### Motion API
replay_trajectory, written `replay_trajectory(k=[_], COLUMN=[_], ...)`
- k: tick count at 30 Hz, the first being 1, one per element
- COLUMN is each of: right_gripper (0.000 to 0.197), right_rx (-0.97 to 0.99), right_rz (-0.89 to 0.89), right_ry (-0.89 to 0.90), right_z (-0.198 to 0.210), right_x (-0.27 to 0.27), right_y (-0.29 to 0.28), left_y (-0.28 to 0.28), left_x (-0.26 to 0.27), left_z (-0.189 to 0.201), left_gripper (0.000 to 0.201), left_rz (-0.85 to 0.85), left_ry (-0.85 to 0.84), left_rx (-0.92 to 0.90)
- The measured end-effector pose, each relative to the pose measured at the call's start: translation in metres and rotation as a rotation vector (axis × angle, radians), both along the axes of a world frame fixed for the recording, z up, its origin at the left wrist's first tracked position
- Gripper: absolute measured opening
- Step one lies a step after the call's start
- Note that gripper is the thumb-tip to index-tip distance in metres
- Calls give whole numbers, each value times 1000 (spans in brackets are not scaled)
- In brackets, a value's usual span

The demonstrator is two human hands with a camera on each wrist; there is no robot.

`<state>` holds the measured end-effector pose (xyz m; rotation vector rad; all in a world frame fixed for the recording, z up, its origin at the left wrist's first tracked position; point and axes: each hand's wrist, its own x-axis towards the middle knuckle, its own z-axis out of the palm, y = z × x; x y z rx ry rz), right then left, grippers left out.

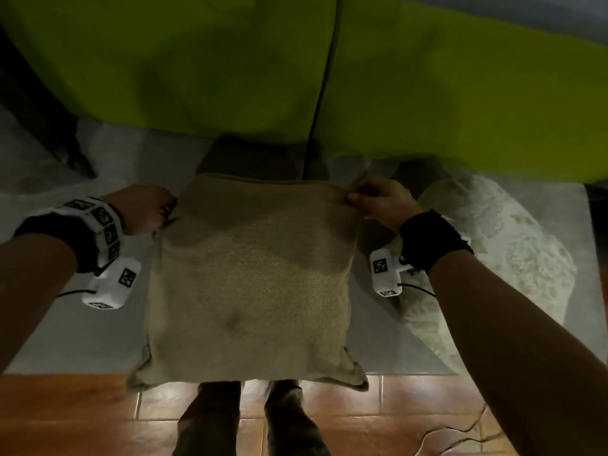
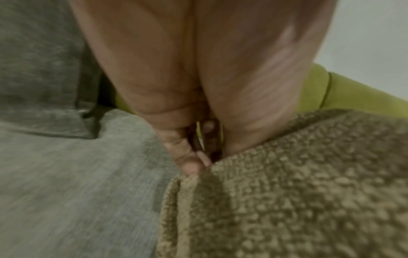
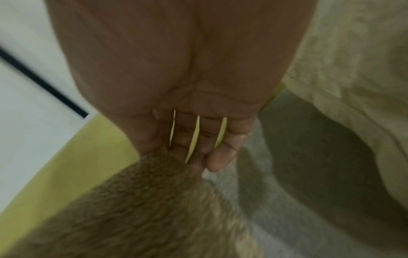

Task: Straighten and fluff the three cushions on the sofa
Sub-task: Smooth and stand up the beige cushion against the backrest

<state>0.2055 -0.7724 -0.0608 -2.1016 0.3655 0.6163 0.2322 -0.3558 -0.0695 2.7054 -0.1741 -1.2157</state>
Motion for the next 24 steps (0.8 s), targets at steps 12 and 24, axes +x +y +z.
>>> replay_trajectory(k=[12, 24], right_gripper=[11, 16], right_rx=[213, 415], right_rz=[-30, -487], right_ry=[162, -115], right_z=[3, -7], right_x=[-17, -12], right_y=[-3, -7], left_y=[13, 10], left_x=[-26, -36], left_z=[0, 12], left_gripper=[39, 22], left_rz=[6, 495], left_ry=[60, -307], left_rx=[17, -287])
